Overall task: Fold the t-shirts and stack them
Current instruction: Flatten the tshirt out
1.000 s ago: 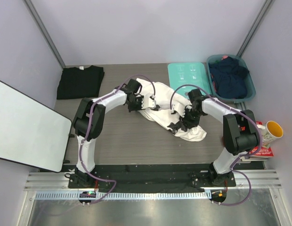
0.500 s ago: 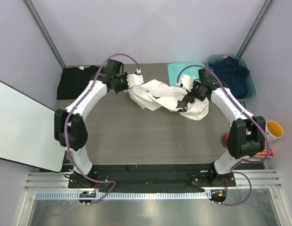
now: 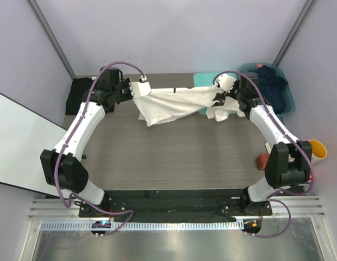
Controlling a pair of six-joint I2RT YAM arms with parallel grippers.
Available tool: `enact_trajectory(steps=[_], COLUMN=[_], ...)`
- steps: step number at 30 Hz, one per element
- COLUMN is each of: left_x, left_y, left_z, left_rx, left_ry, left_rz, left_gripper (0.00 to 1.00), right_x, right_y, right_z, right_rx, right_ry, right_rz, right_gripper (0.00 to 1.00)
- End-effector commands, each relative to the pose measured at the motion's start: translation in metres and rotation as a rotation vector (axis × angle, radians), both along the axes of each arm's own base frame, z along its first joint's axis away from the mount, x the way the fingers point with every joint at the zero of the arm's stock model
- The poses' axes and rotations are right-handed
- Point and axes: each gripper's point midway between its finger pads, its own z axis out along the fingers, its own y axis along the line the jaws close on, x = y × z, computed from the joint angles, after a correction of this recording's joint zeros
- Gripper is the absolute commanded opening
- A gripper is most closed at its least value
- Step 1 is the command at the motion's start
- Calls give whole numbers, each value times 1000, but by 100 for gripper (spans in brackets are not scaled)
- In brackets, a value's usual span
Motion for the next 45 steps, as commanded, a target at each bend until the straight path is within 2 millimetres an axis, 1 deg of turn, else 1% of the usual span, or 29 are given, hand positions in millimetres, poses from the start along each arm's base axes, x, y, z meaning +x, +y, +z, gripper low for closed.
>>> enact_trajectory(steps=[1,3,5,6,9,12,13,16,19,21,23,24,25,26,28,29,31,32,33,34,35,36,38,39,40,41,42,43,45], left_x=[-7,-17,-27,-36,-49,-67,-78,-101,-119,-130,-130,-125,-118,-111,-95,-84,-65,-56,-41,-32,-25,-12,1,5,7,10,10,10,5], left_y=[37,40,41,42,39,38,40,44,52,59,65,71,72,78,79,85,92,95,97,102,103,101,109,110,114,115,117,117,116], left_z=[40,56,60,70,74,94,107,128,144,146,135,112,102,72,58,32,22,12,-1,-7,-12,-18,-10,-15,-13,-8,-8,-8,-3], left_rx=[52,44,34,22,-7,-49,-63,-80,-81,-66,-23,19,38,81,77,96,115,129,137,148,135,117,107,93,94,82,79,77,55], left_ry=[-137,-173,-182,-205,-212,-252,-279,-320,-360,-375,-363,-319,-313,-259,-267,-218,-237,-230,-222,-220,-218,-227,-291,-284,-299,-322,-325,-326,-336], left_rz=[62,65,58,56,40,28,27,27,47,66,76,96,99,100,94,105,137,158,177,208,231,240,319,340,369,384,394,400,400], left_gripper=[0,0,0,0,0,0,0,0,0,0,0,0,0,0,0,0,0,0,0,0,0,0,0,0,0,8,18,38,55], right_x=[-5,-16,-32,-42,-72,-109,-127,-156,-171,-172,-166,-160,-155,-146,-130,-122,-96,-86,-53,-39,-32,-4,11,14,14,14,12,8,-3], right_y=[-14,1,9,17,30,48,55,63,69,74,79,80,80,79,78,79,79,79,76,77,74,71,70,66,66,64,57,54,55], right_z=[74,86,82,92,97,101,112,139,170,174,160,139,126,94,68,39,24,0,13,14,-9,17,31,30,35,39,47,46,61], right_rx=[-55,-58,-49,-35,-8,-9,-9,-21,-6,11,14,19,13,5,-15,-5,-18,-4,-22,-31,-36,-81,-94,-61,-50,-41,-25,-22,10], right_ry=[-209,-219,-162,-170,-99,-16,-7,3,-31,-34,-1,47,74,147,176,237,208,230,99,35,20,-152,-272,-272,-278,-297,-321,-327,-343], right_rz=[36,142,201,249,327,474,530,605,635,664,699,707,715,731,742,753,748,740,673,649,615,564,523,466,451,427,375,357,356], right_gripper=[1,1,1,1,1,1,1,1,1,1,1,1,1,1,1,1,1,2,4,14,21,25,37,42,56,62,76,78,79])
